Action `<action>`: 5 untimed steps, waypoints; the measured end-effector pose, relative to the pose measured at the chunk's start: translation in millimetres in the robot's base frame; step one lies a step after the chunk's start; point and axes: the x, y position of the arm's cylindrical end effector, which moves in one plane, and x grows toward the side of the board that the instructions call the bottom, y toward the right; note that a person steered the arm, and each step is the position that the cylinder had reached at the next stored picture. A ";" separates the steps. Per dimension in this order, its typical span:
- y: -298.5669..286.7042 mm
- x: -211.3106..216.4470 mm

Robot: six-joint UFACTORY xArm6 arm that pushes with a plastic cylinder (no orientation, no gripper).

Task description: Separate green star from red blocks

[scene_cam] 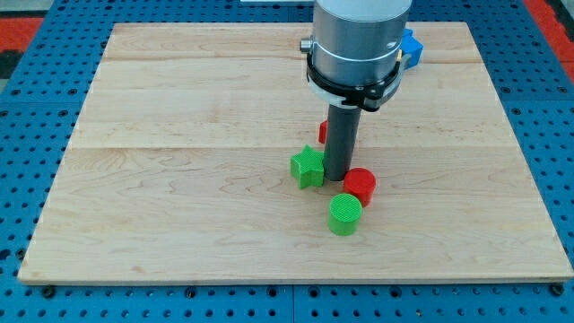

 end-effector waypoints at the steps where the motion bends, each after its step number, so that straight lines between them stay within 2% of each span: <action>1: -29.6 -13.1; 3: -107.6 -16.6; 4: -109.1 -44.1; 5: -134.5 -60.3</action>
